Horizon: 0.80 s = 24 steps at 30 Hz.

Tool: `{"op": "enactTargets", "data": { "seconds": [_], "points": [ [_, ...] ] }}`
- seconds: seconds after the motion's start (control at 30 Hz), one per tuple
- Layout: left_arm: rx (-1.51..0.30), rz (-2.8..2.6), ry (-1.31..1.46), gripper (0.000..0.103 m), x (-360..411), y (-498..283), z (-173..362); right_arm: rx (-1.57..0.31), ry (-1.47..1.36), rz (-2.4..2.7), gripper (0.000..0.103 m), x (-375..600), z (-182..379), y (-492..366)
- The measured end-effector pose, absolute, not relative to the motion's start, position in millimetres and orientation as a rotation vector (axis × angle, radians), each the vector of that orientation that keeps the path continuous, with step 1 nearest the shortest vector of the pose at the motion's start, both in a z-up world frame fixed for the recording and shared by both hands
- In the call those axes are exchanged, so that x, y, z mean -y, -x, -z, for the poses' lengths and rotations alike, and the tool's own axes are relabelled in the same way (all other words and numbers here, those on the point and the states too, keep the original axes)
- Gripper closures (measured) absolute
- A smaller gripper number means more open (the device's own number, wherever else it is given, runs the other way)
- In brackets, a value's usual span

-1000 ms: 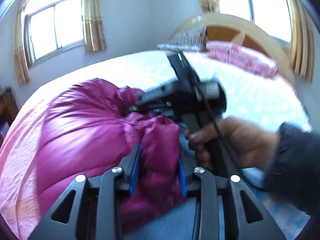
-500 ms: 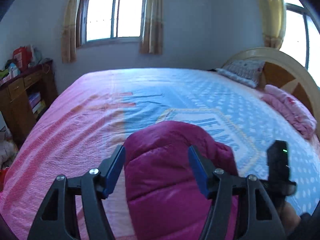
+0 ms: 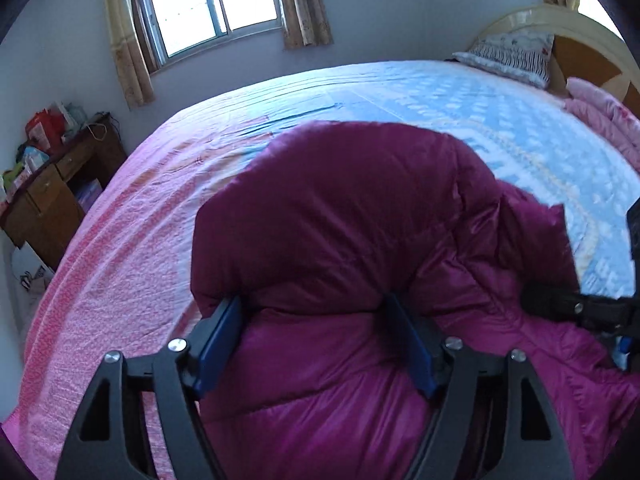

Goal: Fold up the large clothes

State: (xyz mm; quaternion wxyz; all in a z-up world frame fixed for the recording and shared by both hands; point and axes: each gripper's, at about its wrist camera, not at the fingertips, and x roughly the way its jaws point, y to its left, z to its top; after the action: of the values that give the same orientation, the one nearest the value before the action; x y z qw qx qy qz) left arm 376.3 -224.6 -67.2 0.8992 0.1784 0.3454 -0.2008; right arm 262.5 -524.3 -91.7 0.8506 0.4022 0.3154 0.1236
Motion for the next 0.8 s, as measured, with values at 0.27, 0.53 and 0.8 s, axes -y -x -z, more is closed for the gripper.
{"op": "enactTargets", "data": {
  "seconds": [0.27,0.53,0.8],
  "points": [
    [-0.693,0.347,-0.486,0.022,241.8,-368.2,74.6,-0.606,-0.781,-0.193,0.082,522.3,76.6,-247.7],
    [-0.683,0.328,-0.492,0.021,244.2,-364.5,77.2,-0.535,-0.433,-0.048,0.082,488.0,10.1,-246.1],
    [-0.677,0.323,-0.493,0.021,245.6,-363.2,78.9,-0.547,-0.356,0.024,0.082,490.9,-9.5,-280.9]
  ]
}}
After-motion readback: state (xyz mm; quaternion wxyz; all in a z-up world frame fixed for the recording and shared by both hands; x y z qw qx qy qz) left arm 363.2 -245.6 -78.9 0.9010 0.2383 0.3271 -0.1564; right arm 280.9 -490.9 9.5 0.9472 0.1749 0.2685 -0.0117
